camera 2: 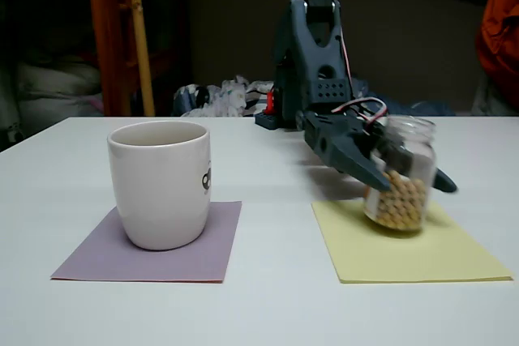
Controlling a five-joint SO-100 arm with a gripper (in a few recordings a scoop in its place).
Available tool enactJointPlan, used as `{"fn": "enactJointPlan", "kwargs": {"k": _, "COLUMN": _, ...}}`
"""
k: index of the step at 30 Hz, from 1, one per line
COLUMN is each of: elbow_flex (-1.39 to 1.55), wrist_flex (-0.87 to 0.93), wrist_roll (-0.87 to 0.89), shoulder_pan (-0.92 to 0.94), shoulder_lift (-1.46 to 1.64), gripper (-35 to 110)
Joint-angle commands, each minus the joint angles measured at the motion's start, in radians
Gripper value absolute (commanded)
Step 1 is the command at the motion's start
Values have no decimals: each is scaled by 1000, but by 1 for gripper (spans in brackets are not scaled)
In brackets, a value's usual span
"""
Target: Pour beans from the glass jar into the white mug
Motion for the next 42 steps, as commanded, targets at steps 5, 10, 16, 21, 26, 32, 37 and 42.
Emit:
{"fn": "enactJointPlan", "kwargs": {"k": 5, "elbow_flex": -114, "wrist_flex": 0, "wrist_roll": -21, "shoulder_pan": -21, "shoulder_lift": -52, "gripper": 16}}
{"fn": "enactJointPlan", "kwargs": {"k": 10, "elbow_flex": -132, "wrist_flex": 0, "wrist_roll": -17, "shoulder_pan": -15, "shoulder_lift": -69, "gripper": 26}}
{"fn": "enactJointPlan", "kwargs": {"k": 16, "elbow_flex": -176, "wrist_flex": 0, "wrist_roll": 0, "shoulder_pan": -2, "shoulder_lift": -89, "gripper": 41}}
{"fn": "enactJointPlan", "kwargs": {"k": 21, "elbow_flex": -195, "wrist_flex": -3, "wrist_roll": 23, "shoulder_pan": 20, "shoulder_lift": -83, "gripper": 52}}
{"fn": "enactJointPlan", "kwargs": {"k": 26, "elbow_flex": -129, "wrist_flex": -9, "wrist_roll": 64, "shoulder_pan": 44, "shoulder_lift": 3, "gripper": 60}}
{"fn": "enactJointPlan", "kwargs": {"k": 32, "elbow_flex": 130, "wrist_flex": -12, "wrist_roll": 196, "shoulder_pan": 71, "shoulder_lift": 299, "gripper": 64}}
{"fn": "enactJointPlan", "kwargs": {"k": 37, "elbow_flex": 408, "wrist_flex": -18, "wrist_roll": 307, "shoulder_pan": 91, "shoulder_lift": 555, "gripper": 57}}
{"fn": "enactJointPlan", "kwargs": {"k": 42, "elbow_flex": 650, "wrist_flex": -66, "wrist_roll": 425, "shoulder_pan": 118, "shoulder_lift": 788, "gripper": 45}}
